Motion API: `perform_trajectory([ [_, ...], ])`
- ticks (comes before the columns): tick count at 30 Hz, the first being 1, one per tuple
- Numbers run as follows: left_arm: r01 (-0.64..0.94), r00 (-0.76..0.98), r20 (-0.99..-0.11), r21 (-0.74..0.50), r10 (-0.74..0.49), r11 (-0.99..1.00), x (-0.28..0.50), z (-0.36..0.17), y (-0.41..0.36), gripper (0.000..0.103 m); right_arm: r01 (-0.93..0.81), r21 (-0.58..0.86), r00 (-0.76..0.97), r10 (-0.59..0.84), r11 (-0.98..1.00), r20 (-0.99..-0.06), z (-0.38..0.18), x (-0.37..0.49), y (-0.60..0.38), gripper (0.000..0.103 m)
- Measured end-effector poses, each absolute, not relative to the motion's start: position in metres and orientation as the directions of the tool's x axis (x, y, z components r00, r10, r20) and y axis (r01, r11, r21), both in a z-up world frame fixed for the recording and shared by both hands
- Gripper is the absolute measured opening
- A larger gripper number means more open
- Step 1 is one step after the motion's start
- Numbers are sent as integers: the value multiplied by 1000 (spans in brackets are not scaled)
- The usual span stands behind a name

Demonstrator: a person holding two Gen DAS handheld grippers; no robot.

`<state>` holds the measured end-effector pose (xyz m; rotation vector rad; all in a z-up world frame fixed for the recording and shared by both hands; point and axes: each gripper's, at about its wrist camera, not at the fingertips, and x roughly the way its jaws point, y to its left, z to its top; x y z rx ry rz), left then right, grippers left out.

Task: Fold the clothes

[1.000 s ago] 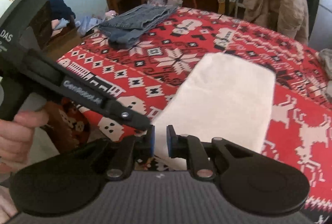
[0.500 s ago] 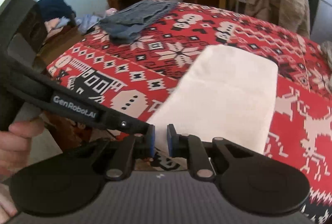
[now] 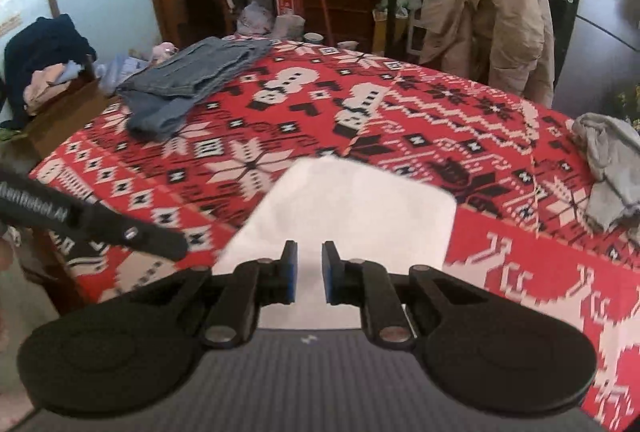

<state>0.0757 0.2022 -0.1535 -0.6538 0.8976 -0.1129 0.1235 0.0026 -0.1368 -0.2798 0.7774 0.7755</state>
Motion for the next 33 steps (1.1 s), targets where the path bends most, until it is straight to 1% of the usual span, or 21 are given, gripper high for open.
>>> perform_trajectory([
  [2,-182,617,-696,-581,-368,793,98,-159,203,40,-721,51,450,523,691,-723,-139,133,8,14],
  [5,-217,604,-713,-578,-357,787,123,-167,208,40,-732,48,438,523,680,-731,-144,144,17,14],
  [8,-228,591,-726,-569,-352,790,142,-175,212,37,-745,38,430,524,666,-735,-148,152,29,14],
  [10,-220,573,-733,-569,-367,793,151,-179,214,28,-750,32,430,523,661,-736,-150,156,37,15],
  [12,-204,574,-718,-591,-394,781,155,-180,217,17,-754,35,426,529,656,-734,-150,163,43,15],
  [14,-202,582,-717,-584,-383,786,157,-177,218,15,-758,41,418,534,651,-735,-151,169,49,15],
  [20,-193,586,-732,-542,-347,818,160,-173,214,15,-751,70,406,542,657,-736,-154,187,58,13],
  [24,-212,601,-715,-573,-357,791,153,-170,221,18,-731,111,400,555,673,-729,-154,197,57,11],
  [26,-226,618,-705,-583,-348,781,148,-167,225,18,-725,127,399,563,677,-724,-151,196,53,13],
  [33,-203,649,-690,-563,-321,801,143,-147,223,18,-690,94,452,529,718,-718,-143,189,33,14],
])
